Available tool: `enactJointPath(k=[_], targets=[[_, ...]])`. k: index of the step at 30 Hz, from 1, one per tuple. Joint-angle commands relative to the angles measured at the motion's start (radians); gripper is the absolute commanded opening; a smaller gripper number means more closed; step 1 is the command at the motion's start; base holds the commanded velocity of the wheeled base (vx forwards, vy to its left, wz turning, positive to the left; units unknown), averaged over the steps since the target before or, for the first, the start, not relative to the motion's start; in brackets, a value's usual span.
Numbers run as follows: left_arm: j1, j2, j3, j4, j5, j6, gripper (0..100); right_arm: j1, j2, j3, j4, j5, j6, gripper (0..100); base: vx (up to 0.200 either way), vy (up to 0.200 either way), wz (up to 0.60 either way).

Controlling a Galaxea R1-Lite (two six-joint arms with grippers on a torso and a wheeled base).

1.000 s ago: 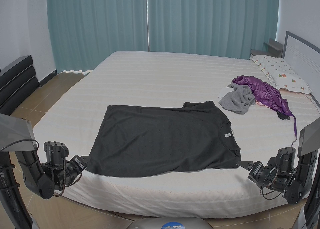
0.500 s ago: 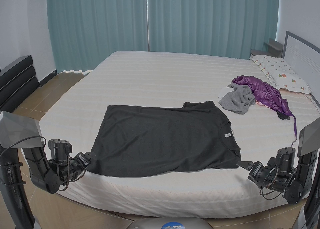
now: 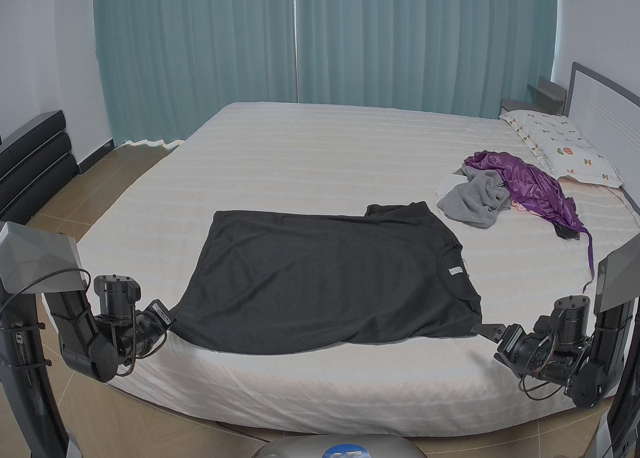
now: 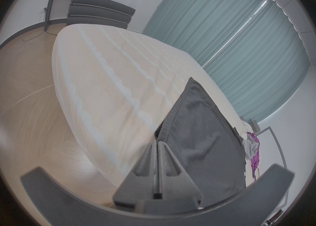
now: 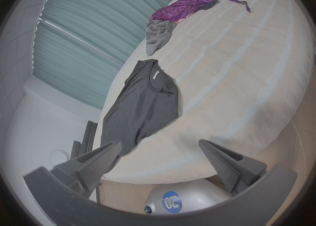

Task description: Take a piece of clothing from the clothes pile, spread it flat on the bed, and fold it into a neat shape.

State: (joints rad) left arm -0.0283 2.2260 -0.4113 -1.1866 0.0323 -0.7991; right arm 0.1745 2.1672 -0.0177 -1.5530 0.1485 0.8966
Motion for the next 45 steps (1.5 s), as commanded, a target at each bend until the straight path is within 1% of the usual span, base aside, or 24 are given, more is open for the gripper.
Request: enactJointPath(k=[1, 11, 16, 25, 26, 31, 37, 39, 40, 41, 45], targets=[[0.004, -0.058, 0.006, 0.005, 0.001, 0.001, 0, 0.000, 0.002, -0.002, -0.015, 0.000, 0.001, 100, 0.000, 0.000, 0.00], [0.005, -0.074, -0.037, 0.013, 0.000, 0.008, 0, -0.007, 0.006, -0.051, -0.013, 0.002, -0.002, 100, 0.000, 0.000, 0.00], [0.007, -0.077, -0.073, 0.032, 0.000, 0.009, 0, -0.009, 0.052, -0.102, -0.013, 0.000, -0.008, 100, 0.000, 0.000, 0.00], [0.007, -0.137, -0.178, 0.225, -0.003, 0.011, 0, -0.023, 0.106, -0.146, -0.013, -0.001, -0.013, 100, 0.000, 0.000, 0.00], [0.007, -0.137, -0.179, 0.226, -0.003, 0.011, 0, -0.024, 0.106, -0.148, -0.013, -0.001, -0.013, 100, 0.000, 0.000, 0.00], [0.005, -0.155, -0.227, 0.317, -0.003, 0.011, 0, -0.039, 0.123, -0.171, -0.013, -0.001, -0.015, 100, 0.000, 0.000, 0.00], [-0.001, -0.213, -0.267, 0.463, -0.011, 0.011, 0, -0.053, 0.129, -0.189, -0.013, -0.001, -0.016, 100, 0.000, 0.000, 0.00], [-0.001, -0.216, -0.268, 0.466, -0.011, 0.011, 0, -0.053, 0.129, -0.189, -0.013, -0.001, -0.016, 100, 0.000, 0.000, 0.00], [-0.004, -0.253, -0.273, 0.527, -0.014, 0.012, 0, -0.053, 0.129, -0.189, -0.013, -0.001, -0.016, 100, 0.000, 0.000, 0.00], [-0.009, -0.267, -0.276, 0.552, -0.015, 0.012, 0, -0.053, 0.129, -0.189, -0.013, -0.001, -0.016, 100, 0.000, 0.000, 0.00], [-0.009, -0.267, -0.302, 0.588, -0.019, 0.014, 0, -0.053, 0.129, -0.191, -0.013, 0.000, -0.016, 100, 0.000, 0.000, 0.00]])
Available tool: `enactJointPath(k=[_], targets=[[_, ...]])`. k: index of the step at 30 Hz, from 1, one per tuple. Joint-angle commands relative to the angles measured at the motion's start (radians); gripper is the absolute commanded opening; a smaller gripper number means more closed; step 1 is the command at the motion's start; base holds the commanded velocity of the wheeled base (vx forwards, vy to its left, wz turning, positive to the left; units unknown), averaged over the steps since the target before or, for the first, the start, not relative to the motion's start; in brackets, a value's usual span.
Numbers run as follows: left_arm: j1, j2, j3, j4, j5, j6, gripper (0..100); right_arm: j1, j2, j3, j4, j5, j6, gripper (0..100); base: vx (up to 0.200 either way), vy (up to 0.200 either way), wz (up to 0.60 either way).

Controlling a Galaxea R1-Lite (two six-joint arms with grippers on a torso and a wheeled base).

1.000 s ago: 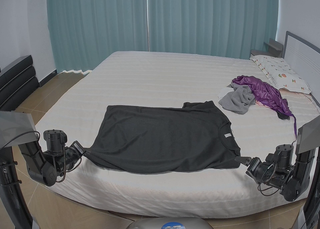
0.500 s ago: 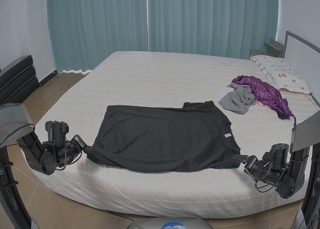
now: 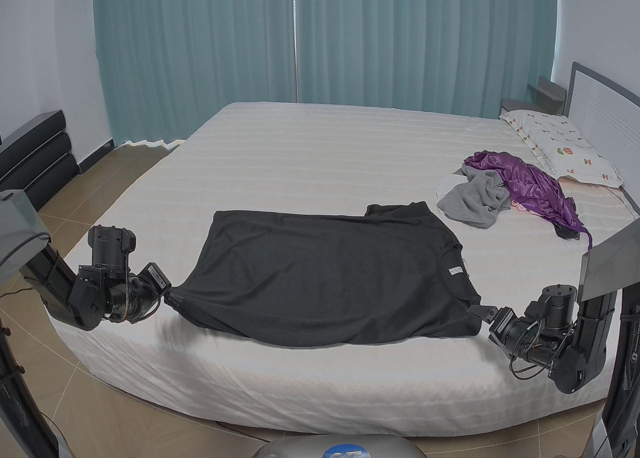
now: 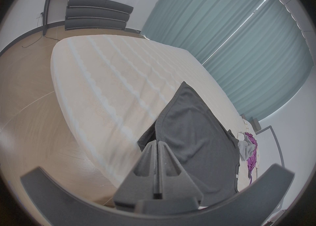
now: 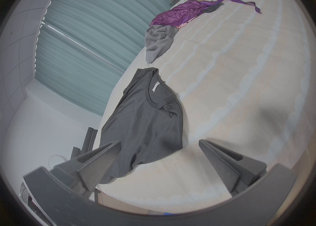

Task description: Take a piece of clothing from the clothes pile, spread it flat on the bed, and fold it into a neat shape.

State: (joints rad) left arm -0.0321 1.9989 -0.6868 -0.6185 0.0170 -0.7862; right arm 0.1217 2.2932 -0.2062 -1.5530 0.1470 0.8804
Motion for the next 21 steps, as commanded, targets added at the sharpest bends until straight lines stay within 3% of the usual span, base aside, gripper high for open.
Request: enactJointPath(k=[1, 21], targets=[[-0.005, -0.034, -0.034, 0.029, -0.003, 0.002, 0, -0.001, 0.003, -0.002, -0.013, 0.002, 0.000, 100, 0.000, 0.000, 0.00], [-0.006, 0.172, -0.177, 0.052, -0.008, -0.001, 0, 0.004, 0.014, -0.018, -0.013, 0.009, 0.000, 100, 0.000, 0.000, 0.00]])
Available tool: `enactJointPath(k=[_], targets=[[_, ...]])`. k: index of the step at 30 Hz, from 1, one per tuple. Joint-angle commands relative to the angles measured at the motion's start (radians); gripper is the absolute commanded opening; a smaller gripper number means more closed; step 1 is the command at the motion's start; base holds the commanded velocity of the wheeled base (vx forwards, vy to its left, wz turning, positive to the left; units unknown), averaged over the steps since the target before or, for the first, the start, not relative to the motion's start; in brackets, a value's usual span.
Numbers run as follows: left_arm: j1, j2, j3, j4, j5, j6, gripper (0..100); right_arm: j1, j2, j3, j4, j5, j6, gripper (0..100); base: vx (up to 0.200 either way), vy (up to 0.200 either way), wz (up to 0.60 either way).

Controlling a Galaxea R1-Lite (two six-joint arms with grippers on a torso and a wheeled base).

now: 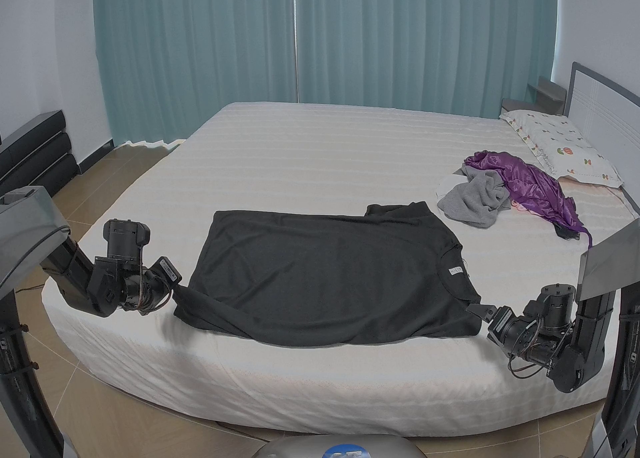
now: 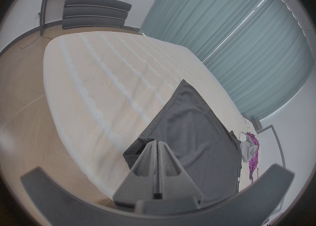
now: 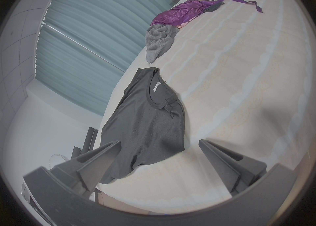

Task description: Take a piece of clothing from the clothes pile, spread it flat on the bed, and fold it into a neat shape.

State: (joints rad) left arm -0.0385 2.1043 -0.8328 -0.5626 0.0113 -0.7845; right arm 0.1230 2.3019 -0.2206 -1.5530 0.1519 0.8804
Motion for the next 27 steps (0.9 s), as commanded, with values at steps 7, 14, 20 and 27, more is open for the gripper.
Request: enactJointPath(k=[7, 14, 20, 27], targets=[[0.000, 0.089, -0.045, -0.005, -0.060, -0.029, 100, 0.001, 0.007, -0.002, -0.015, 0.006, 0.008, 100, 0.000, 0.000, 0.00], [0.002, 0.080, -0.031, -0.010, -0.063, -0.045, 100, 0.003, 0.005, 0.007, -0.015, 0.008, 0.014, 100, 0.000, 0.000, 0.00], [0.019, 0.037, 0.066, -0.030, -0.175, -0.022, 100, 0.000, -0.002, 0.020, -0.015, 0.008, 0.017, 100, 0.000, 0.000, 0.00], [0.040, 0.031, 0.138, -0.071, -0.254, 0.065, 100, 0.001, -0.006, 0.030, -0.015, 0.009, 0.015, 100, 0.000, 0.000, 0.00]])
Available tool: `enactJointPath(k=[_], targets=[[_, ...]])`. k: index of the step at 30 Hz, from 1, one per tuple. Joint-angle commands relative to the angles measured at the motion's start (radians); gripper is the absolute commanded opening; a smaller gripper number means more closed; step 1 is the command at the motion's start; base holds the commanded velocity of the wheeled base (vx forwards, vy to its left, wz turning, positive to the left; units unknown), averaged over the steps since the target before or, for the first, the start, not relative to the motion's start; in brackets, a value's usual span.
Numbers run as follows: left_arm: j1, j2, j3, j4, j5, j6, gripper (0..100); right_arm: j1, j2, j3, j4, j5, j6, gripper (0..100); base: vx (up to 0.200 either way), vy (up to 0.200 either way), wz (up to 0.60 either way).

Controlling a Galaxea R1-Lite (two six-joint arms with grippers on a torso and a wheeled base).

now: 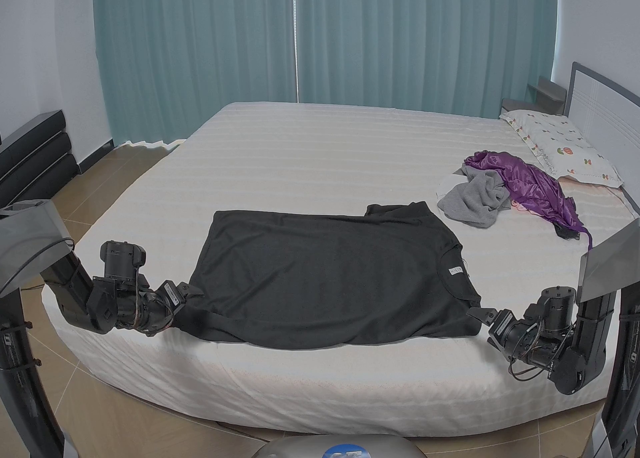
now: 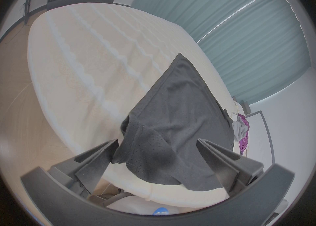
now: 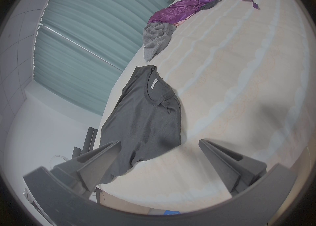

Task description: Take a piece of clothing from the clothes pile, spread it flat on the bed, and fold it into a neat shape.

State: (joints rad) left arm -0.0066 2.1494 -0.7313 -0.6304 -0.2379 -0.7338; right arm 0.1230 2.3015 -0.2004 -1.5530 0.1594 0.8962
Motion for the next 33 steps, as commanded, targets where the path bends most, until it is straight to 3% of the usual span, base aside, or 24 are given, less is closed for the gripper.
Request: enactJointPath(k=[1, 6, 7, 27, 33], targets=[[0.007, -0.013, 0.043, -0.005, -0.004, 0.019, 100, 0.001, -0.005, 0.012, -0.015, 0.002, 0.000, 100, 0.000, 0.000, 0.00], [0.010, -0.014, 0.030, -0.005, 0.008, 0.025, 100, 0.001, -0.005, 0.013, -0.015, 0.002, 0.000, 100, 0.000, 0.000, 0.00], [0.017, -0.026, 0.029, -0.005, 0.009, 0.025, 0, 0.003, -0.007, 0.015, -0.015, 0.002, 0.000, 100, 0.000, 0.000, 0.00], [0.022, -0.059, -0.023, 0.012, 0.029, 0.028, 0, 0.003, -0.007, 0.007, -0.015, 0.002, -0.002, 100, 0.000, 0.000, 0.00], [0.019, -0.149, -0.022, 0.127, 0.058, 0.028, 0, 0.001, -0.005, 0.004, -0.015, 0.002, 0.000, 100, 0.000, 0.000, 0.00]])
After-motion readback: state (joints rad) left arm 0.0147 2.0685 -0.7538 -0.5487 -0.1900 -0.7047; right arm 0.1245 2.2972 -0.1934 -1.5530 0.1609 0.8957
